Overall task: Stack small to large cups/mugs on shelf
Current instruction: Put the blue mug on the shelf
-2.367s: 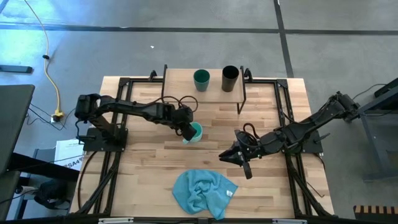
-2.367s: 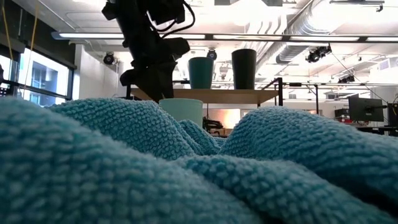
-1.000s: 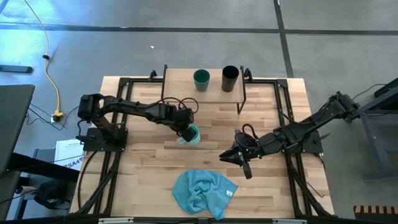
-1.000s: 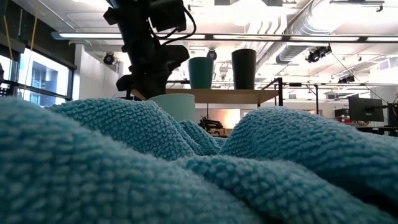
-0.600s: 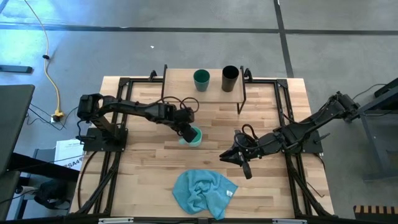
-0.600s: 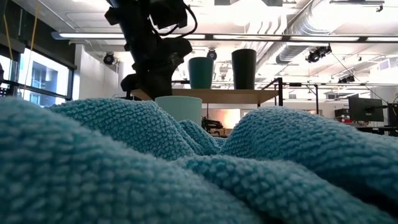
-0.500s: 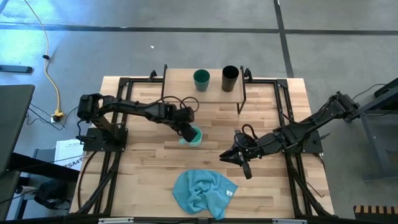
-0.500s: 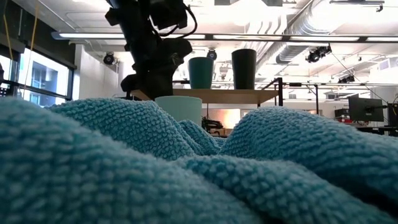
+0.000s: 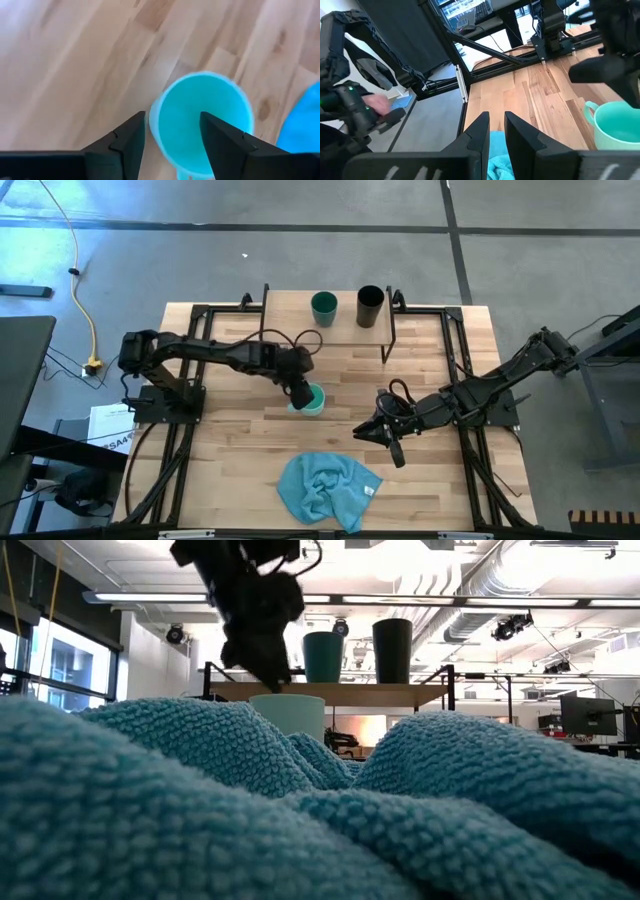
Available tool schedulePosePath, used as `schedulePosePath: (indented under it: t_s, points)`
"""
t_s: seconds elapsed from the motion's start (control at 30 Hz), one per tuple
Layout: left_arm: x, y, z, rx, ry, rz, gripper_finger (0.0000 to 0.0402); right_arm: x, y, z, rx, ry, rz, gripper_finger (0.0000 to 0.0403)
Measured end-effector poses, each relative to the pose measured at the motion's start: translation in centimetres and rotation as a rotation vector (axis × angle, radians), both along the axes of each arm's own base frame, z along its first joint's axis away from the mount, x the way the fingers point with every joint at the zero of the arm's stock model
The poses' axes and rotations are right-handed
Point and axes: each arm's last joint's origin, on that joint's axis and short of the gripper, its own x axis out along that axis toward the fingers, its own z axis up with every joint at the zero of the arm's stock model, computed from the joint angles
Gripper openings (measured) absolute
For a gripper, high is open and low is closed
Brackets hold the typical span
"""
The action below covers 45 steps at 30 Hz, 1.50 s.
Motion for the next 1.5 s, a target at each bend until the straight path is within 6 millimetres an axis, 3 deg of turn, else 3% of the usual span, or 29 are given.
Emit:
schedulePosePath:
  t_s: [0.2,0.4,0.87,1.2,1.3,1.5]
  points:
    - [0.8,-0.1,1.9,0.210,0.005,-0.338,0.0177,0.0,0.0,0.0,0.003,0.001,-0.001,0.0050]
    - [0.7,-0.2,1.7,0.361,0.067,-0.629,0.0177,0.0,0.0,0.0,0.006,0.001,-0.002,0.0050]
    - [2.6,-0.4,-2.2,0.381,0.195,-0.687,0.0177,0.1,-0.1,0.1,0.013,-0.004,-0.007,0.0050]
    - [3.3,-0.2,-2.2,0.408,0.141,-0.664,0.0174,0.1,-0.2,0.0,0.011,-0.003,-0.032,0.0050]
    - [3.3,-0.2,-2.2,0.406,0.136,-0.665,0.0150,0.1,-0.3,0.0,0.017,0.002,-0.037,0.0050]
    - [3.3,-0.2,-2.2,0.403,0.135,-0.677,0.0058,0.1,-0.3,-0.1,0.011,0.007,-0.044,0.0050]
